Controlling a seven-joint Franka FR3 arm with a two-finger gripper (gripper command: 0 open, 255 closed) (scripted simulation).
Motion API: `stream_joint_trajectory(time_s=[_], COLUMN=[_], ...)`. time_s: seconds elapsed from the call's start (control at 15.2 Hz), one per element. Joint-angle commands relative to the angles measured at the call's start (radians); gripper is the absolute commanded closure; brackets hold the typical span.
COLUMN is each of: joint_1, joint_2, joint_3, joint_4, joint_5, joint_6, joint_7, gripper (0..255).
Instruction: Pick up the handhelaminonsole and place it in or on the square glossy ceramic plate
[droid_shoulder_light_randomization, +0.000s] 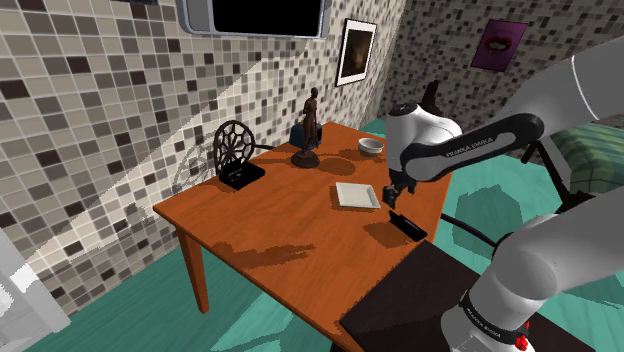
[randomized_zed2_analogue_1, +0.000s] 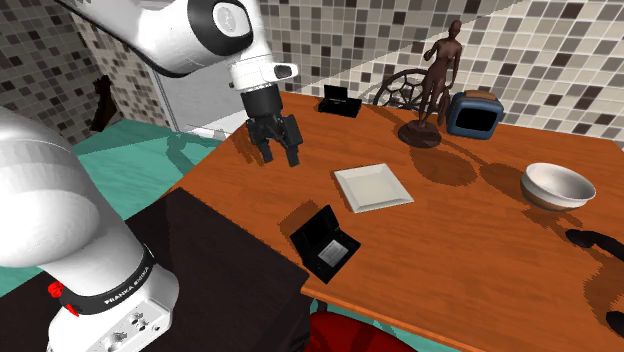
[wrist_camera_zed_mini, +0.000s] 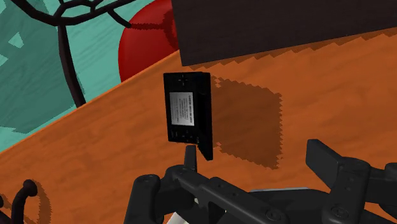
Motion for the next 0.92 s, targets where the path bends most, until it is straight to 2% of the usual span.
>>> stream_joint_trajectory(time_s=[0.0, 0.2, 0.46, 0.86], joint_1=[-0.038, -0.098, -0.166, -0.194], joint_2=[0.072, 0.199, 0.380, 0.479], joint_3=[0.010, 0.025, 0.026, -0.005], joint_4=[-0.013, -0.002, 0.050, 0.074], joint_5=[-0.081, -0.228, -0.467, -0.596], joint_6=[0.078, 0.169, 0.242, 0.295], joint_7=[0.057, 0.168, 0.354, 0.442], gripper=[0, 0, 0, 0])
